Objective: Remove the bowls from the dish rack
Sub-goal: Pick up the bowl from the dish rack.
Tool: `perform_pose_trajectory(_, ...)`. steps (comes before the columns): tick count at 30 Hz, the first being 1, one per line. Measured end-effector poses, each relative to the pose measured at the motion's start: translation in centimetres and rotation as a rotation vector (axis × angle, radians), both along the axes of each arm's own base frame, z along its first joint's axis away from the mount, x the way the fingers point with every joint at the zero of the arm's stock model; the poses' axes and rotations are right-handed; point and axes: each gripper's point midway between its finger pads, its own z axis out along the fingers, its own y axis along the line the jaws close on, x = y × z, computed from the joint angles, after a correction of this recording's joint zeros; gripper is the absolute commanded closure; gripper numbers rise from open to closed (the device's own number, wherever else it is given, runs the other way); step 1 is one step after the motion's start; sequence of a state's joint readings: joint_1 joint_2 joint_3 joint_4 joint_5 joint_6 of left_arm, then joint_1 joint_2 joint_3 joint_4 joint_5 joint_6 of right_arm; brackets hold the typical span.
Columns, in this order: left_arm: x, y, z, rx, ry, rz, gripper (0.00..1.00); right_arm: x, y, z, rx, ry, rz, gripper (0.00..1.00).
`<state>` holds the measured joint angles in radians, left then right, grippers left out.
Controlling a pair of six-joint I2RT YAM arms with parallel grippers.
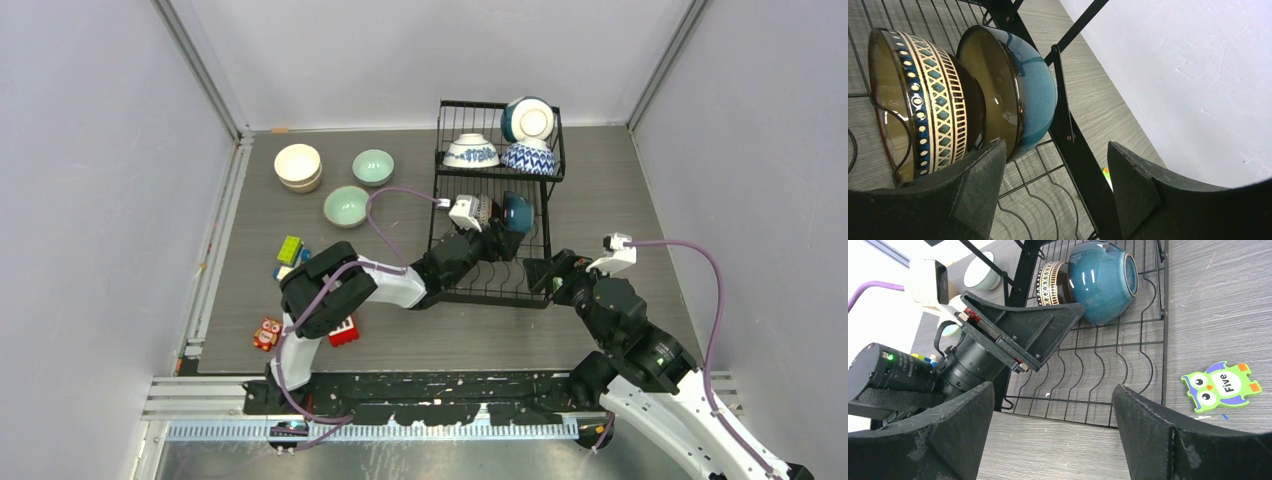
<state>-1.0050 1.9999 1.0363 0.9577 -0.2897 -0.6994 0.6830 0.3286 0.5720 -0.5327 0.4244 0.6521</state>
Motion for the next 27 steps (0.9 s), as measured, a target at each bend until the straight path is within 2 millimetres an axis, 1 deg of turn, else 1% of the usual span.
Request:
perform_pose_trajectory(5, 0.7, -0.4, -0.5, -0.004, 0.008, -0.009, 0.29, 0.0, 0.0, 0.0, 0.002, -0.001, 0.004, 0.08)
perform_pose_trajectory(14, 2.0, -1.2, -0.3, -0.032, 0.014, -0.035, 0.37, -0.2, -0.1, 0.4, 0.015, -0.016, 0.004, 0.08)
perform_pose_trajectory(22, 2.3, -1.5, -2.1, -0.022, 0.043, -0.058, 0.48, -0.4, -0.2, 0.2, 0.01, -0.011, 0.004, 0.08)
perform_pose_trajectory(27, 2.3, -1.5, -2.4, -0.024, 0.048, -0.068, 0.54, -0.4, -0.2, 0.2, 0.008, -0.008, 0.004, 0.08)
